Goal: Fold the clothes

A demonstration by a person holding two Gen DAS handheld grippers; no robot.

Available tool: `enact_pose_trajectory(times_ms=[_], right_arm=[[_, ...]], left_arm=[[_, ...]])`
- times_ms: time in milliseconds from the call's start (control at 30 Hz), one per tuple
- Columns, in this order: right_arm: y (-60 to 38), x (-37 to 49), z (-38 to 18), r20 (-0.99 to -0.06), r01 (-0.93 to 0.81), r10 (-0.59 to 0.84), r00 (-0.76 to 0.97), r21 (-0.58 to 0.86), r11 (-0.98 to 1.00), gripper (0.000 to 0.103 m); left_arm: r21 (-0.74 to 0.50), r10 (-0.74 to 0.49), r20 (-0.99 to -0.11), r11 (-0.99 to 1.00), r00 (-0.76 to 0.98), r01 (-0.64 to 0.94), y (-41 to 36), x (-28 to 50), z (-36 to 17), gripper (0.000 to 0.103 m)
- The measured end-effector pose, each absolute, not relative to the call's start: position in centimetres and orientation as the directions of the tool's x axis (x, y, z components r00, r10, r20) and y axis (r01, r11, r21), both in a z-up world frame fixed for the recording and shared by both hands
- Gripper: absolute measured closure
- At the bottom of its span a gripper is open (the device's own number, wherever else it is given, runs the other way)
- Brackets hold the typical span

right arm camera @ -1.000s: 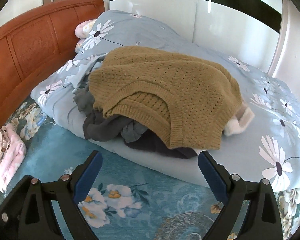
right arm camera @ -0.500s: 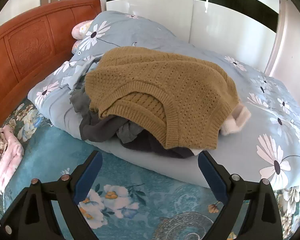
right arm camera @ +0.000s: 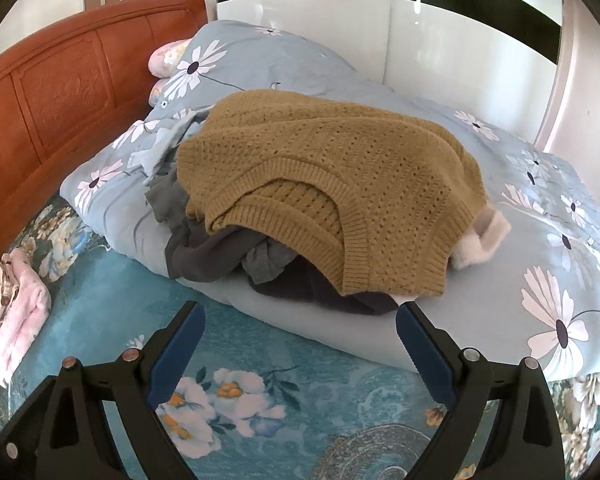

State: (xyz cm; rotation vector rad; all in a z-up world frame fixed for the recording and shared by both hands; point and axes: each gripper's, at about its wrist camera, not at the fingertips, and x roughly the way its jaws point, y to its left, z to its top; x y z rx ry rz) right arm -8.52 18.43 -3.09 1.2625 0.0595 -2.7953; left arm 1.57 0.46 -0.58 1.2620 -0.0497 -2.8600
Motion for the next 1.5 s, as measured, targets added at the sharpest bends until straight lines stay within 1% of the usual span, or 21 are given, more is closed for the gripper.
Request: enact_pose_trajectory(times_ms=[800,967,1033,1100,1167,1233,1300,1333,1400,1500], right_arm=[[19.0,-9.2,-4.0,-0.769,0.075,-0.052,-0.637,0.006,-0.997,0.006],[19.3,-9.3,-4.1,-0.769,0.082,-0.062,-0.636,0.013,-0.997,0.006],[20.7,-9.7,-4.5,-0.771,0.078,-0.085,-0.631,0.046,-0.996,0.006],[23.5,-10.5,-5.4,-0.782,0.007,-0.083,-0.617,0.101,-0.995,0.006],[26.6,-11.3,-6.7,-0.799,-0.071,-0.069,-0.597,0.138,-0.988,0.006],[29.1,-12.0,-7.8,-0.813,-0.129,-0.055,-0.579,0.159,-0.979,0.006],[30.1,-12.4,-8.6,-0.822,-0.131,-0.064,-0.566,0.167,-0.977,0.006],[30.7,-12.6,-9.1,-0.823,-0.133,-0.09,-0.561,0.197,-0.971,0.006],[32.2,-12.8,-10.2,-0.806,-0.184,-0.192,-0.559,0.346,-0.92,0.006],[34.0,-12.9,-12.2,-0.739,-0.28,-0.324,-0.591,0.564,-0.777,0.006]], left_arm=[[0.004,-0.025,-0.758,-0.999,-0.652,0.034,-0.5,1.3,-1.6,0.0],[-0.002,-0.017,-0.743,-1.0,-0.669,0.028,-1.3,2.8,-1.3,0.0],[0.015,-0.041,-0.724,-0.999,-0.689,0.044,-2.1,4.4,-1.1,0.0],[0.045,-0.091,-0.698,-0.995,-0.711,0.084,-3.2,6.0,-0.8,0.0],[0.021,-0.097,-0.675,-0.993,-0.732,0.113,-4.4,7.5,-0.4,0.0],[-0.039,-0.08,-0.66,-0.989,-0.747,0.14,-5.5,8.9,-0.4,0.0],[-0.076,-0.08,-0.662,-0.982,-0.745,0.173,-6.4,9.8,-0.7,0.0],[-0.092,-0.081,-0.666,-0.977,-0.742,0.19,-6.8,10.4,-1.0,0.0],[-0.078,-0.102,-0.674,-0.975,-0.732,0.207,-7.0,11.1,-1.6,0.0],[-0.029,-0.143,-0.679,-0.975,-0.72,0.22,-7.0,12.2,-2.5,0.0]])
